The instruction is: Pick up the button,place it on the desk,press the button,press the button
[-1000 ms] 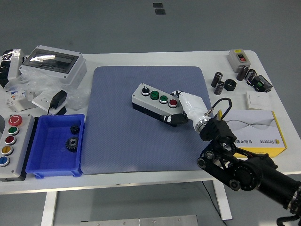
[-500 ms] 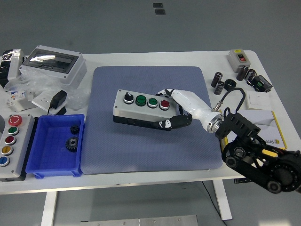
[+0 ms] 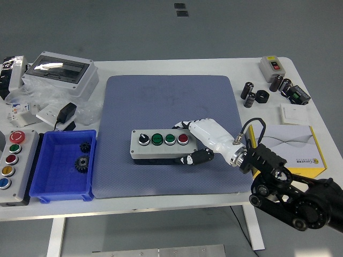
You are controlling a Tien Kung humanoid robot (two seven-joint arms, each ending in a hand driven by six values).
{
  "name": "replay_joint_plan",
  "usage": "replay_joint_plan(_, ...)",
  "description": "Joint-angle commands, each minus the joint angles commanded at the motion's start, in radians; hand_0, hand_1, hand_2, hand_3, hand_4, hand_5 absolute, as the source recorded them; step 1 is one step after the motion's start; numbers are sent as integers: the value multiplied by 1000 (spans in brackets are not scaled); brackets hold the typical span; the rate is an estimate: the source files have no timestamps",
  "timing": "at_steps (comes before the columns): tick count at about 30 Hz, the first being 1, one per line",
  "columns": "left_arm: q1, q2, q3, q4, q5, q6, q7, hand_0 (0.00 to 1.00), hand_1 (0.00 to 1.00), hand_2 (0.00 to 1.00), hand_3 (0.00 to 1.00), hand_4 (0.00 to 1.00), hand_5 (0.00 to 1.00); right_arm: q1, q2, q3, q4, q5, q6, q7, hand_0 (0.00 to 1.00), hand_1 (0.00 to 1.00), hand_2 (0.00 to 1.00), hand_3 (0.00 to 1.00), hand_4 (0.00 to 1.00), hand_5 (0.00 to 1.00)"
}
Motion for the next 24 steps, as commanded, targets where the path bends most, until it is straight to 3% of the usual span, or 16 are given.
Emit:
replay_joint_plan(2, -1, 0, 0, 0, 0, 0, 0, 607, 601, 537, 600, 631, 260, -9, 1, 9, -4, -6, 8, -9, 327, 365, 341, 379, 158, 2)
replay_joint_plan(3, -1, -1, 0, 0, -1, 0, 0, 606, 601, 538, 600, 636, 277, -12, 1, 12, -6, -6, 14, -13, 411, 378, 353, 393, 182, 2)
replay_joint_plan(8, -3, 0, -1, 0, -6, 2, -3, 606, 601, 538, 600, 636, 277, -20, -4, 21, -8, 10, 33, -27, 411, 378, 353, 393, 182, 2)
replay_joint_plan(9, -4, 0, -1, 0, -6, 2, -3, 607, 601, 538, 601, 637, 279, -20, -6, 21, -6, 20, 36, -28, 461, 369, 354, 473, 222, 2)
replay_joint_plan(14, -2, -1, -4, 0, 3, 1, 0, 607, 601, 538, 601, 637, 279, -21, -16, 22, 5, 62, 47, -31, 461, 369, 354, 473, 222, 2)
replay_joint_plan(15, -1, -1, -5, 0, 5, 1, 1, 607, 601, 538, 602, 637, 282, -22, -17, 23, 8, 71, 49, -31, 578, 589, 605, 726, 247, 142)
replay_joint_plan(20, 1, -1, -7, 0, 8, 1, 3, 607, 601, 538, 602, 637, 282, -24, -25, 24, 15, 98, 52, -24, 578, 589, 605, 726, 247, 142)
replay_joint_plan(21, 1, -1, -6, 0, 6, 1, 3, 606, 601, 538, 601, 637, 282, -24, -26, 25, 16, 103, 53, -22, 768, 784, 819, 963, 407, 150)
replay_joint_plan(24, 1, -1, -5, 0, 5, 1, 3, 606, 601, 538, 601, 637, 282, -23, -28, 25, 17, 115, 54, -17, 768, 784, 819, 963, 407, 150)
